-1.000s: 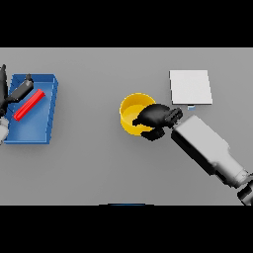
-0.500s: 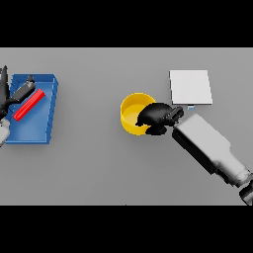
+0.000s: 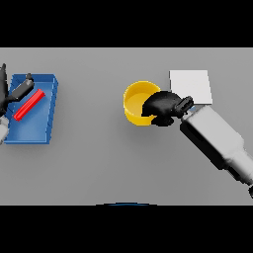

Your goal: Pick up the red beaker and tilt it to pour out 1 green nut into yellow bowl. Pick up the yellow bowl and place it on the metallic measuring scale.

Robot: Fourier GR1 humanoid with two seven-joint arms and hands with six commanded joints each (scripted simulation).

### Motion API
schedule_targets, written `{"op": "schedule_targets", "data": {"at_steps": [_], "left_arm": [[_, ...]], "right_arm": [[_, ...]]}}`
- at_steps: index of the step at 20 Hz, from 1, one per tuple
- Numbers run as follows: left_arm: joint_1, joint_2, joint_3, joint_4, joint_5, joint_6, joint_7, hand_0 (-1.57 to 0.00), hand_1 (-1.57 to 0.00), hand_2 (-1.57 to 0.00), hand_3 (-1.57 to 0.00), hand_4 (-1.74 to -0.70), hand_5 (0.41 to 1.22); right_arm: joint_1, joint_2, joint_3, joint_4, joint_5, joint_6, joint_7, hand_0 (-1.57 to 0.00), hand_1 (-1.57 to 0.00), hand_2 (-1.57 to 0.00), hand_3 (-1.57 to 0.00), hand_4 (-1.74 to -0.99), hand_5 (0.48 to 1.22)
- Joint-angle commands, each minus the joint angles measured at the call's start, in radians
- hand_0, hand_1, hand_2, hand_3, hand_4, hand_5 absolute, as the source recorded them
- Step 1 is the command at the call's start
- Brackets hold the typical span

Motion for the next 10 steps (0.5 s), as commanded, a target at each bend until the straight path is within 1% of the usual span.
{"op": "schedule_targets", "data": {"at_steps": [1, 2, 3, 4, 6, 7, 8, 9, 10], "left_arm": [[0.006, 0.0, 0.001, -0.008, 0.0, 0.005, -0.014, 0.0, 0.0, 0.0, 0.0, -0.74, 0.696], [0.01, 0.004, 0.005, -0.009, 0.003, 0.006, -0.021, 0.0, 0.0, 0.0, 0.0, -0.74, 0.693], [0.01, 0.002, 0.0, -0.015, -0.003, 0.012, -0.014, 0.0, 0.0, 0.0, 0.0, -0.74, 0.697], [0.013, 0.006, -0.001, -0.027, -0.004, 0.015, -0.009, 0.0, 0.0, 0.0, 0.0, -0.74, 0.697], [0.006, 0.01, 0.011, -0.019, 0.009, 0.003, -0.015, 0.0, 0.0, 0.0, 0.0, -0.75, 0.697], [0.01, 0.012, 0.009, -0.015, 0.007, 0.0, -0.011, 0.0, 0.0, 0.0, 0.0, -0.74, 0.7], [0.014, 0.014, 0.007, -0.027, 0.006, 0.004, -0.006, 0.0, 0.0, 0.0, 0.0, -0.74, 0.702], [0.005, 0.017, 0.007, -0.026, 0.002, 0.001, -0.004, 0.0, 0.0, 0.0, 0.0, -0.74, 0.704], [0.002, 0.013, 0.005, -0.024, 0.001, 0.003, 0.007, 0.0, 0.0, 0.0, 0.0, -0.74, 0.708]], "right_arm": [[-0.003, -0.006, -0.013, -0.018, -0.003, 0.005, 0.018, -1.56, -1.56, -1.41, -1.26, -1.738, 1.219], [-0.001, -0.019, -0.022, -0.034, -0.003, 0.006, 0.024, -1.57, -1.57, -1.42, -1.27, -1.739, 1.22], [0.002, -0.022, -0.039, -0.041, -0.009, -0.003, 0.035, -1.57, -1.57, -1.44, -1.26, -1.739, 1.22], [0.001, -0.026, -0.05, -0.041, -0.013, -0.009, 0.035, -1.57, -1.57, -1.44, -1.27, -1.74, 1.22], [-0.007, -0.035, -0.061, -0.015, -0.008, -0.028, 0.016, -1.57, -1.57, -1.44, -1.38, -1.74, 1.22], [-0.009, -0.032, -0.069, -0.01, -0.008, -0.023, 0.043, -1.57, -1.57, -1.47, -1.35, -1.74, 1.22], [-0.018, -0.037, -0.083, -0.002, -0.012, -0.018, 0.046, -1.57, -1.57, -1.47, -1.31, -1.74, 1.22], [-0.028, -0.05, -0.096, 0.001, -0.015, -0.019, 0.037, -1.57, -1.57, -1.48, -1.28, -1.741, 1.22], [-0.034, -0.058, -0.112, 0.019, -0.013, -0.039, 0.027, -1.57, -1.57, -1.49, -1.26, -1.741, 1.221]]}}
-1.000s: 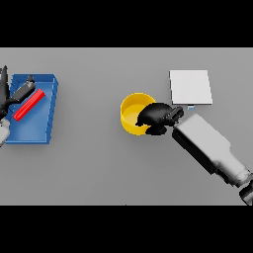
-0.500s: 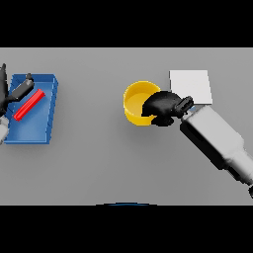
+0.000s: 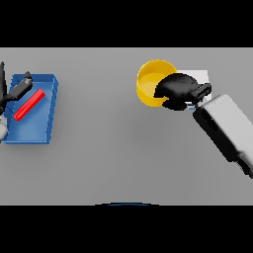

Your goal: Pick up the red beaker and tilt it to pour out 1 green nut into yellow bowl. Pick up the yellow bowl and place it on the metallic measuring scale.

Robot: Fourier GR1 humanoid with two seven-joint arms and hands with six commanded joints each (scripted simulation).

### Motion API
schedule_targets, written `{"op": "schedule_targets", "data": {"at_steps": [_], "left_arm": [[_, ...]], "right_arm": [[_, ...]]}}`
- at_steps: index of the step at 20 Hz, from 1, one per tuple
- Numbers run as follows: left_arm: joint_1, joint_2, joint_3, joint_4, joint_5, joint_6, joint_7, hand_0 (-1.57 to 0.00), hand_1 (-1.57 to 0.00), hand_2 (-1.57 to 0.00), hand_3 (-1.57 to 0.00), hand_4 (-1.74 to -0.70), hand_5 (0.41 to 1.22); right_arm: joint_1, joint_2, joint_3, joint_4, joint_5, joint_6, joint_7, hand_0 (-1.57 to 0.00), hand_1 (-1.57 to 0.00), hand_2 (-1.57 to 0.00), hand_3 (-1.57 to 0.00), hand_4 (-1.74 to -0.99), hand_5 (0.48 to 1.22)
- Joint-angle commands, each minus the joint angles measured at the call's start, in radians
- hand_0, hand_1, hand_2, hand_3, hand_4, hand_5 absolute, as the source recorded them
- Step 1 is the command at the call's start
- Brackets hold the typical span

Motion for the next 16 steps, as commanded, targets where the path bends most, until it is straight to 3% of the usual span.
{"op": "schedule_targets", "data": {"at_steps": [1, 3, 5, 10, 16], "left_arm": [[0.002, 0.003, 0.001, 0.002, 0.001, -0.004, 0.001, 0.0, 0.0, 0.0, 0.0, -0.74, 0.71], [0.021, 0.007, 0.0, -0.011, 0.004, -0.002, -0.002, 0.0, 0.0, 0.0, 0.0, -0.74, 0.708], [0.019, 0.013, -0.001, -0.03, 0.0, 0.004, 0.014, 0.0, 0.0, 0.0, 0.0, -0.74, 0.706], [0.018, 0.012, 0.001, -0.024, 0.0, -0.002, 0.012, 0.0, 0.0, 0.0, 0.0, -0.73, 0.691], [0.016, 0.015, 0.01, -0.012, 0.006, -0.009, -0.001, 0.0, 0.0, 0.0, 0.0, -0.72, 0.682]], "right_arm": [[-0.007, -0.025, -0.018, 0.015, 0.001, -0.012, -0.018, -1.57, -1.57, -1.5, -1.24, -1.741, 1.221], [-0.019, -0.047, -0.04, 0.074, 0.019, -0.049, -0.008, -1.57, -1.57, -1.53, -1.22, -1.741, 1.221], [-0.035, -0.068, -0.066, 0.121, 0.019, -0.081, -0.046, -1.57, -1.57, -1.54, -1.2, -1.741, 1.221], [-0.045, -0.078, -0.111, 0.266, 0.035, -0.166, -0.064, -1.57, -1.57, -1.51, -1.18, -1.741, 1.221], [-0.062, -0.053, -0.122, 0.466, 0.071, -0.271, -0.115, -1.57, -1.57, -1.41, -1.35, -1.741, 1.221]]}}
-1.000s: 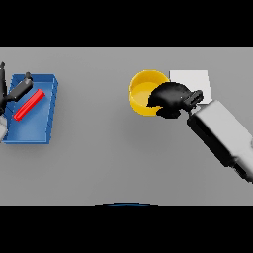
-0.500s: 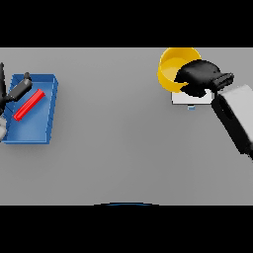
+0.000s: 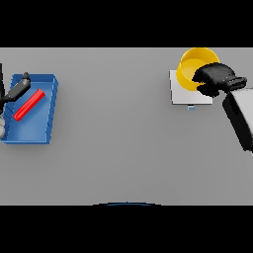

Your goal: Pick up the red beaker and tilt it to pour out 1 green nut into yellow bowl. Pick up the yellow bowl and place it on the metallic measuring scale.

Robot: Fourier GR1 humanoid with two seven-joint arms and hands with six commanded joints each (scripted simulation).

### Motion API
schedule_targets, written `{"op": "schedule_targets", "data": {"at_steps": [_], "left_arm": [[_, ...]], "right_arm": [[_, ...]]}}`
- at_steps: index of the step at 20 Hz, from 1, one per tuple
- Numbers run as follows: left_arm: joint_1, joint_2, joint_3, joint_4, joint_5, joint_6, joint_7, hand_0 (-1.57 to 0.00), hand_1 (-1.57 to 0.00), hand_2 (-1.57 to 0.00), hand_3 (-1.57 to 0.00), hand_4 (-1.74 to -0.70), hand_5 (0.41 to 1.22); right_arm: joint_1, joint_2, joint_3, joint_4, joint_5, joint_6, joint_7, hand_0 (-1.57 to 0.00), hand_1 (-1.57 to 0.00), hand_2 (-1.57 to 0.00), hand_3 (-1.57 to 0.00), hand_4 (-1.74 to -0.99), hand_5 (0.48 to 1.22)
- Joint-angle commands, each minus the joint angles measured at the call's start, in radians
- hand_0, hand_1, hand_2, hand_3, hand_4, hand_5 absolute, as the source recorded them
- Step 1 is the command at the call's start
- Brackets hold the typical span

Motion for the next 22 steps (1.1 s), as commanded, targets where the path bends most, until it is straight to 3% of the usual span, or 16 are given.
{"op": "schedule_targets", "data": {"at_steps": [1, 4, 7, 10, 11, 13, 14, 16, 18, 22], "left_arm": [[0.003, 0.005, -0.002, -0.005, -0.004, 0.002, 0.003, 0.0, 0.0, 0.0, 0.0, -0.72, 0.681], [-0.004, -0.008, -0.005, 0.009, -0.005, 0.002, 0.011, 0.0, 0.0, 0.0, 0.0, -0.72, 0.676], [-0.006, -0.008, -0.008, 0.004, -0.009, 0.002, 0.01, 0.0, 0.0, 0.0, 0.0, -0.73, 0.673], [-0.008, -0.011, -0.016, 0.002, -0.018, 0.006, 0.019, 0.0, 0.0, 0.0, 0.0, -0.72, 0.668], [-0.013, -0.013, -0.016, 0.005, -0.021, 0.007, 0.014, 0.0, 0.0, 0.0, 0.0, -0.72, 0.667], [-0.017, -0.013, -0.016, 0.014, -0.021, 0.004, 0.013, 0.0, 0.0, 0.0, 0.0, -0.72, 0.671], [-0.012, -0.008, -0.016, 0.001, -0.019, 0.003, 0.017, 0.0, 0.0, 0.0, 0.0, -0.72, 0.671], [-0.016, -0.01, -0.015, 0.008, -0.015, -0.005, 0.021, 0.0, 0.0, 0.0, 0.0, -0.72, 0.668], [-0.013, -0.011, -0.011, 0.011, -0.015, 0.005, 0.012, 0.0, 0.0, 0.0, 0.0, -0.72, 0.666], [-0.032, -0.021, -0.015, 0.029, -0.021, 0.001, 0.025, 0.0, 0.0, 0.0, 0.0, -0.72, 0.663]], "right_arm": [[-0.002, 0.008, -0.003, 0.019, 0.001, -0.002, 0.007, -1.57, -1.57, -1.4, -1.36, -1.741, 1.221], [-0.004, 0.021, -0.012, 0.062, 0.003, -0.03, -0.02, -1.57, -1.57, -1.38, -1.33, -1.741, 1.221], [-0.004, 0.03, -0.024, 0.079, -0.008, -0.033, -0.047, -1.57, -1.57, -1.34, -1.4, -1.741, 1.221], [-0.002, 0.048, -0.022, 0.101, -0.007, -0.038, -0.04, -1.46, -1.57, -1.34, -1.45, -1.741, 1.221], [-0.003, 0.049, -0.024, 0.105, -0.009, -0.039, -0.045, -1.45, -1.5, -1.38, -1.39, -1.734, 1.221], [-0.01, 0.05, -0.032, 0.109, -0.015, -0.035, -0.041, -1.49, -1.48, -1.45, -1.1, -1.737, 1.221], [-0.011, 0.046, -0.033, 0.101, -0.017, -0.022, -0.045, -1.44, -1.34, -1.29, -0.99, -1.688, 1.221], [-0.008, 0.049, -0.026, 0.094, -0.011, -0.013, -0.03, -0.99, -0.88, -0.92, -0.8, -1.629, 1.08], [-0.017, 0.044, -0.008, 0.111, 0.011, -0.005, -0.035, -0.63, -0.56, -0.66, -0.66, -1.593, 0.987], [-0.023, 0.037, 0.009, 0.124, 0.028, -0.019, -0.084, -0.26, -0.23, -0.3, -0.46, -1.554, 0.891]]}}
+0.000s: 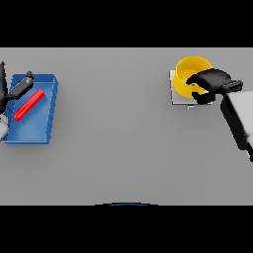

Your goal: Pick up the red beaker and tilt it to pour out 1 green nut into yellow bowl. Pick up the yellow bowl and place it on the metallic measuring scale.

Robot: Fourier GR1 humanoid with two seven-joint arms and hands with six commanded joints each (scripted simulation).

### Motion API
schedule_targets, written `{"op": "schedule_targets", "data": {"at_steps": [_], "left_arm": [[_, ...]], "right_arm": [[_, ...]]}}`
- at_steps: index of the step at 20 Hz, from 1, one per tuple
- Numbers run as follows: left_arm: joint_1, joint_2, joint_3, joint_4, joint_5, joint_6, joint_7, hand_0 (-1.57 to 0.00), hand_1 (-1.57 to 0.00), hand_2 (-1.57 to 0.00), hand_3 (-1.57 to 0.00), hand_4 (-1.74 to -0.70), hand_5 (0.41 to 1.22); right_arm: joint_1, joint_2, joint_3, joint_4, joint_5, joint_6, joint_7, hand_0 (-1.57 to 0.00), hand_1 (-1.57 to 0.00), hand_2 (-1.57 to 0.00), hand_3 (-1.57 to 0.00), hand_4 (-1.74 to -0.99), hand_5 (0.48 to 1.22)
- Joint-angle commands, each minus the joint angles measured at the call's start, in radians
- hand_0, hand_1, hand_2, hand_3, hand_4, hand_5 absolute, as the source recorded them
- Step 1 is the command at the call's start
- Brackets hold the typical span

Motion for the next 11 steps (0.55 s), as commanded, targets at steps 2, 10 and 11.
{"op": "schedule_targets", "data": {"at_steps": [2, 10, 11], "left_arm": [[0.01, 0.005, 0.002, -0.004, 0.005, -0.004, -0.006, 0.0, 0.0, 0.0, 0.0, -0.72, 0.664], [0.01, -0.009, -0.005, 0.004, -0.001, 0.003, -0.014, 0.0, 0.0, 0.0, 0.0, -0.72, 0.665], [0.01, -0.006, -0.005, -0.007, -0.002, 0.006, -0.011, 0.0, 0.0, 0.0, 0.0, -0.73, 0.665]], "right_arm": [[-0.001, 0.008, -0.004, 0.007, -0.005, -0.007, -0.011, -0.17, -0.15, -0.19, -0.39, -1.546, 0.856], [-0.011, 0.014, -0.016, 0.04, -0.008, -0.003, 0.021, -0.03, -0.02, -0.03, -0.17, -1.491, 0.752], [-0.01, 0.018, -0.016, 0.041, -0.011, 0.008, 0.025, -0.02, -0.02, -0.03, -0.15, -1.478, 0.738]]}}
